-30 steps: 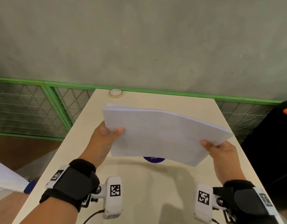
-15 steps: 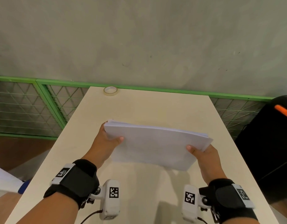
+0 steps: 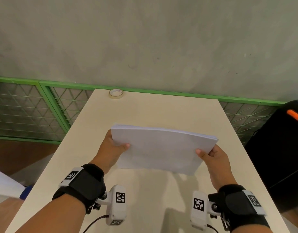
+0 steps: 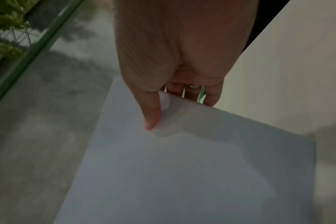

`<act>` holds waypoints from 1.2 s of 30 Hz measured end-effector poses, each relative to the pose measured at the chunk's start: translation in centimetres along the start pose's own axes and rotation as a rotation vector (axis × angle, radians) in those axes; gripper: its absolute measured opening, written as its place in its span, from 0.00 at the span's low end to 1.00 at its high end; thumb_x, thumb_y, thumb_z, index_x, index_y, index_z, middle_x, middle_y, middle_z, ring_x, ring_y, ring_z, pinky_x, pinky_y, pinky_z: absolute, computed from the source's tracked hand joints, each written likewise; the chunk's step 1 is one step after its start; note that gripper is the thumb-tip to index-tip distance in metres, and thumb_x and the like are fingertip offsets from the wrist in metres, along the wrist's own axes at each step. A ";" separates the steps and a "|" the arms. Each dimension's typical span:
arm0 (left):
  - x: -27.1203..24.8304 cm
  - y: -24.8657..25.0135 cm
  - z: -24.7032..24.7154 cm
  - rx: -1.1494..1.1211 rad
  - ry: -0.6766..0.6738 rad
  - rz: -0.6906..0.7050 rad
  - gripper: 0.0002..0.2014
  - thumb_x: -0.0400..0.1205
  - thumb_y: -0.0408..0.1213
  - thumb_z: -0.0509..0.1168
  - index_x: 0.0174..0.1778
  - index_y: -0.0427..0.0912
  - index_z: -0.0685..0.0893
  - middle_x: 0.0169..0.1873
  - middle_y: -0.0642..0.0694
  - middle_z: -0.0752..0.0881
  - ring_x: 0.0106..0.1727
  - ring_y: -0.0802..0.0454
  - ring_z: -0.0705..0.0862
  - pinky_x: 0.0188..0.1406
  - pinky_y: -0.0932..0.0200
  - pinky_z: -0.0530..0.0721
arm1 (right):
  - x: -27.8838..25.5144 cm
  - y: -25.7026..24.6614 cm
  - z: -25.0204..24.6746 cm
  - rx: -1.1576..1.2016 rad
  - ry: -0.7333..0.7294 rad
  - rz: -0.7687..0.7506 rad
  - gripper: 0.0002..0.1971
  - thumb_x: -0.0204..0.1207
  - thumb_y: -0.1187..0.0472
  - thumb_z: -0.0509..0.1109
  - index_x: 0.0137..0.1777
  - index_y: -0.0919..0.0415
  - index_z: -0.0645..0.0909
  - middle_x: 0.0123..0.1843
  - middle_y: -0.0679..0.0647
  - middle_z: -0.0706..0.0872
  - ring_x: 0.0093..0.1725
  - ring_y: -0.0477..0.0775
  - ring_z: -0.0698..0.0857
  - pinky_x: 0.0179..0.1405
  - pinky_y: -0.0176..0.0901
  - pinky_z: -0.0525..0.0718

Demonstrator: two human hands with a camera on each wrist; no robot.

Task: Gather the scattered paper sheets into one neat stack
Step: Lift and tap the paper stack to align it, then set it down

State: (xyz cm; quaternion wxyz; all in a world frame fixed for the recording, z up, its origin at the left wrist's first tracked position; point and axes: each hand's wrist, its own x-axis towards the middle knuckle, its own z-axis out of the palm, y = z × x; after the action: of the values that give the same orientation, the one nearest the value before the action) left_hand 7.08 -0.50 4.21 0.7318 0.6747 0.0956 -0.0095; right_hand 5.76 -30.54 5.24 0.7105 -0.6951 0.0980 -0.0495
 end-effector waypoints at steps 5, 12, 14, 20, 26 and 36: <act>-0.3 0.0 0.2 -0.053 -0.028 -0.026 0.36 0.64 0.33 0.73 0.71 0.41 0.73 0.63 0.41 0.84 0.63 0.42 0.83 0.57 0.55 0.82 | 0.6 -0.3 -0.1 -0.004 0.014 -0.016 0.14 0.72 0.75 0.69 0.56 0.62 0.80 0.46 0.52 0.87 0.36 0.39 0.87 0.33 0.22 0.83; -0.4 0.0 0.2 -0.052 -0.033 -0.046 0.28 0.66 0.31 0.74 0.65 0.42 0.78 0.53 0.45 0.87 0.54 0.46 0.86 0.44 0.65 0.84 | 0.5 0.0 0.4 -0.094 0.048 -0.048 0.16 0.73 0.73 0.69 0.60 0.64 0.78 0.52 0.60 0.85 0.47 0.55 0.84 0.43 0.38 0.80; -0.4 0.1 0.4 -0.042 -0.014 -0.056 0.25 0.69 0.30 0.74 0.64 0.41 0.79 0.54 0.44 0.87 0.54 0.45 0.85 0.46 0.60 0.82 | 0.5 0.1 0.6 -0.160 0.052 -0.066 0.14 0.76 0.73 0.65 0.61 0.64 0.77 0.52 0.60 0.84 0.49 0.59 0.82 0.42 0.39 0.79; -0.6 1.8 1.1 -0.047 0.036 0.016 0.13 0.78 0.25 0.67 0.51 0.48 0.81 0.47 0.50 0.87 0.47 0.52 0.85 0.44 0.61 0.81 | 0.2 -1.5 1.0 -0.165 0.110 -0.102 0.14 0.80 0.72 0.59 0.61 0.61 0.77 0.49 0.53 0.83 0.44 0.49 0.81 0.38 0.34 0.76; -0.6 3.1 0.2 0.003 0.020 0.092 0.15 0.67 0.35 0.74 0.47 0.47 0.81 0.44 0.49 0.85 0.44 0.54 0.83 0.41 0.65 0.81 | -0.1 -2.2 0.2 -0.203 0.068 -0.151 0.09 0.78 0.68 0.64 0.57 0.59 0.76 0.47 0.55 0.83 0.42 0.45 0.80 0.38 0.29 0.78; -1.3 1.3 0.7 0.213 0.019 0.003 0.10 0.70 0.39 0.66 0.42 0.40 0.76 0.41 0.42 0.82 0.43 0.43 0.80 0.43 0.51 0.77 | -0.4 0.7 0.3 -0.321 0.106 -0.023 0.22 0.77 0.70 0.64 0.70 0.55 0.73 0.64 0.58 0.80 0.62 0.60 0.78 0.63 0.49 0.75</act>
State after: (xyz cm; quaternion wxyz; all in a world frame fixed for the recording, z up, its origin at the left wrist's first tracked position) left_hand 6.05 -1.19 5.76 0.6551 0.7488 0.0998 -0.0120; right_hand 5.36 -30.11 4.54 0.5835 -0.7971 0.1341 -0.0779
